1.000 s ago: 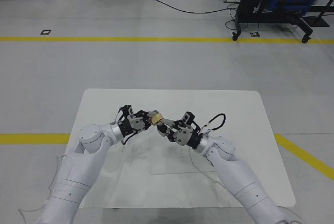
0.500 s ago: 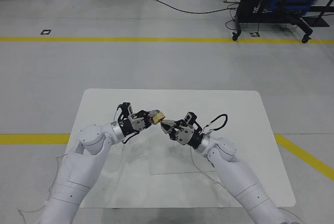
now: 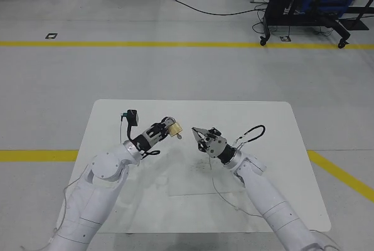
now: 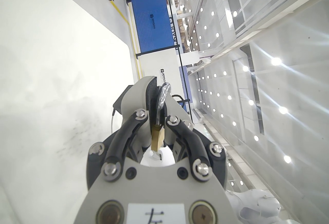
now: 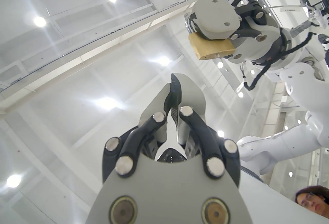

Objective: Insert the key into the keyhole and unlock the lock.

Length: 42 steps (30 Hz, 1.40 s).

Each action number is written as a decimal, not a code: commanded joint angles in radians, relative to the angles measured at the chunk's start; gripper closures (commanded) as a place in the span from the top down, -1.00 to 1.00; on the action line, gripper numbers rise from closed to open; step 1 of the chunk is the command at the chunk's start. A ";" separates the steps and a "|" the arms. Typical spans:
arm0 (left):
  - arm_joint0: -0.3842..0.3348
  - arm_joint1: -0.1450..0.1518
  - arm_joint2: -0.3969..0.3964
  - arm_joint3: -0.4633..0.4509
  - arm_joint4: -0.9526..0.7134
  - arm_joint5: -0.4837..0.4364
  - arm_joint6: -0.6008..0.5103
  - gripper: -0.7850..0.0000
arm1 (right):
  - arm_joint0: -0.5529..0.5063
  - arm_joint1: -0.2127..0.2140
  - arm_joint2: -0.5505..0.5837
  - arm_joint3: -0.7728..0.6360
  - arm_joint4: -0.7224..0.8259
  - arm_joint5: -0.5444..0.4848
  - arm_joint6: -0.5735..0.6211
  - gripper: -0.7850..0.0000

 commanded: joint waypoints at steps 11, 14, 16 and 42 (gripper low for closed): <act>-0.008 -0.002 0.001 0.009 -0.020 0.044 -0.020 -1.00 | -0.146 0.042 0.071 -0.291 -0.565 -0.395 -0.274 0.96; -0.011 -0.003 0.003 0.011 -0.025 0.050 -0.027 -1.00 | -0.158 0.044 0.075 -0.311 -0.591 -0.400 -0.287 1.00; -0.015 -0.004 0.005 0.015 -0.028 0.053 -0.035 -1.00 | -0.158 0.044 0.075 -0.311 -0.591 -0.400 -0.287 1.00; -0.037 -0.010 0.021 0.037 0.004 0.094 -0.015 -1.00 | -0.230 0.106 -0.039 -0.724 -2.253 -0.281 -0.531 0.00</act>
